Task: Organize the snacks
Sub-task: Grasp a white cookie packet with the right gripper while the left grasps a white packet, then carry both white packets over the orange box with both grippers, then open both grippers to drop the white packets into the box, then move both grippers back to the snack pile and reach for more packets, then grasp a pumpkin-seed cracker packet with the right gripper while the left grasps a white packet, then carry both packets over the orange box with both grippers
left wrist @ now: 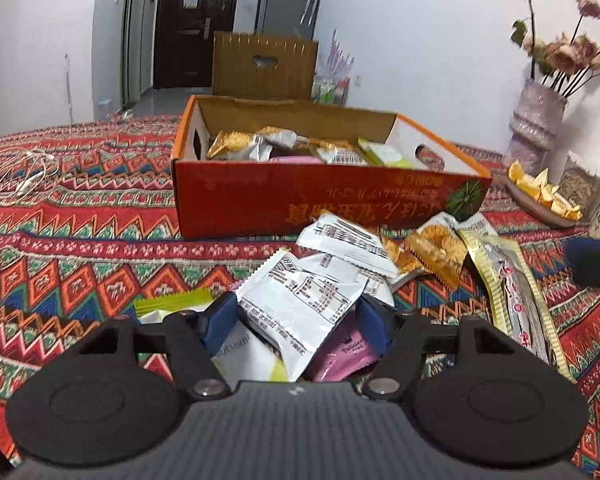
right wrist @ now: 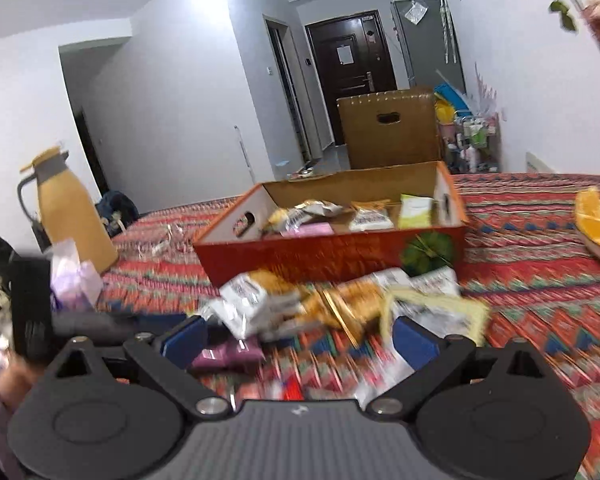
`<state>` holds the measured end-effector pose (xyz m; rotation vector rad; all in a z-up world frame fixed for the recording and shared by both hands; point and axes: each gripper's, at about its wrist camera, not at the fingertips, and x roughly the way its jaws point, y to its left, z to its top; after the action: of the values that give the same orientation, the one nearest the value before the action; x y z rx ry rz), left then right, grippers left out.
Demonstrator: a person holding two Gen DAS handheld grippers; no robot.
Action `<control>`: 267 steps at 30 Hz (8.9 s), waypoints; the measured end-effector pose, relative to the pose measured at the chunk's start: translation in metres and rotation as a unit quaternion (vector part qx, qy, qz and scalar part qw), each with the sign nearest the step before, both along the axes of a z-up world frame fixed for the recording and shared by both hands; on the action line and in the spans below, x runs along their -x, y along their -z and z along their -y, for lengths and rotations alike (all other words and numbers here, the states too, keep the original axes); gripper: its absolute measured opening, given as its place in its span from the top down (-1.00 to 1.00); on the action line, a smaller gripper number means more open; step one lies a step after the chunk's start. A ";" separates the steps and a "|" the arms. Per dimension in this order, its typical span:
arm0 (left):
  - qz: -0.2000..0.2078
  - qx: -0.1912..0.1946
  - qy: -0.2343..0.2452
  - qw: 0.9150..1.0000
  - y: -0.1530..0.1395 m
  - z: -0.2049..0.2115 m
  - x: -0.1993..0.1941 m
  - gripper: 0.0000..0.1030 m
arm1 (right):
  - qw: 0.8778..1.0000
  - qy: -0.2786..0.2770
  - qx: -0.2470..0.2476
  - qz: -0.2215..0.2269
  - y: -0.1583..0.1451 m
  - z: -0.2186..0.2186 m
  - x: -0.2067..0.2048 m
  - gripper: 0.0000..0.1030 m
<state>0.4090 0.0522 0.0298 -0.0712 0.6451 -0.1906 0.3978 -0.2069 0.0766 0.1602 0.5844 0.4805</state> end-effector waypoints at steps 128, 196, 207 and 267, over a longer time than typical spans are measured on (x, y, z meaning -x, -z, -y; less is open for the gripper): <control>0.068 0.024 -0.018 0.997 -0.095 -0.031 -0.066 -0.27 | 0.999 -0.016 0.030 0.006 -0.021 -0.040 -0.142 -0.45; 0.017 -0.108 0.080 0.991 -0.033 0.052 0.004 -0.57 | 0.999 -0.026 0.018 -0.035 0.025 0.009 -0.011 -0.15; -0.012 -0.072 0.092 0.993 0.006 0.041 -0.052 -0.16 | 0.992 0.094 -0.003 -0.080 0.049 -0.002 -0.088 -0.59; 0.037 0.059 -0.023 0.997 -0.057 0.060 0.242 -0.07 | 0.999 -0.020 0.019 0.033 0.011 0.052 0.210 0.23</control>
<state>0.1675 -0.0078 0.0872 -0.1915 0.5574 -0.1861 0.1876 -0.2592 0.0653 0.0954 0.5326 0.5107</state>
